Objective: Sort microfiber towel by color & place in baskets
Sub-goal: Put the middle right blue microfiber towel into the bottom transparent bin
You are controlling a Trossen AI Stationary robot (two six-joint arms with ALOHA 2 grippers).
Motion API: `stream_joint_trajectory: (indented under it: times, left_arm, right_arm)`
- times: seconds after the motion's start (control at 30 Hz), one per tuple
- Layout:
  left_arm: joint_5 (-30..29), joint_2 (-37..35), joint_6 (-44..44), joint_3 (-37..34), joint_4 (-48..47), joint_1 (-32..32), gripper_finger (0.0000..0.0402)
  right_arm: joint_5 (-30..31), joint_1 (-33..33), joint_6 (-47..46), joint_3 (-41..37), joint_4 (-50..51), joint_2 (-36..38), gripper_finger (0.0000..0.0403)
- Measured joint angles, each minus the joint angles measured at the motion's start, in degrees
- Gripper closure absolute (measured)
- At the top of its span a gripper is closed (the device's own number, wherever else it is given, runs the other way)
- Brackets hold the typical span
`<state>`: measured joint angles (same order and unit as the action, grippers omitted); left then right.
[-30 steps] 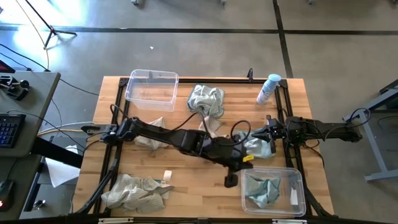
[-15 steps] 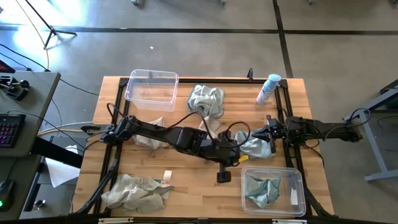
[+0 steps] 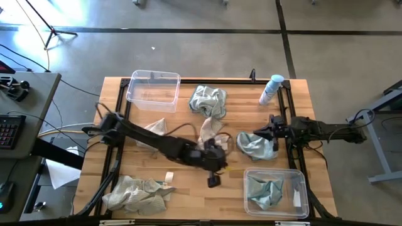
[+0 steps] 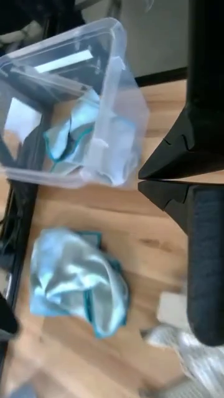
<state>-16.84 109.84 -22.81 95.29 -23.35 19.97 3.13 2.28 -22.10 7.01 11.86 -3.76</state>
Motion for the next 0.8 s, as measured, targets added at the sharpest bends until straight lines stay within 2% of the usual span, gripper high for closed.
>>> stream_joint_trajectory:
  times: [0.1, 0.23, 0.37, 0.53, 0.67, 0.8]
  left_arm:
    - [-1.1, -7.7, -1.9, -10.9, 6.9, 0.0, 0.0401]
    - [-3.1, -17.3, -2.7, -24.3, 15.2, 0.4, 0.0401]
    - [-4.6, -27.3, -2.7, -35.7, 20.9, 1.1, 0.0401]
    - [-4.7, -39.2, -2.7, -46.5, 23.3, 1.2, 0.0401]
    - [-4.7, -47.7, -2.0, -52.3, 23.6, 1.2, 0.0401]
    - [-4.0, -54.1, 0.6, -56.6, 22.4, 1.2, 0.0401]
  right_arm:
    - [1.3, 0.0, 1.4, 0.2, -7.5, -2.1, 0.0402]
    - [4.9, 0.0, 1.5, 3.6, -7.4, -7.7, 0.0403]
    - [7.9, 0.0, 1.8, 9.4, -7.0, -16.3, 0.0403]
    - [10.3, 0.0, 6.7, 19.0, -5.9, -29.1, 0.0403]
    - [10.6, 0.0, 6.8, 28.7, 3.6, -38.8, 0.0403]
    - [10.7, -0.2, -0.5, 38.8, 17.1, -47.5, 0.0403]
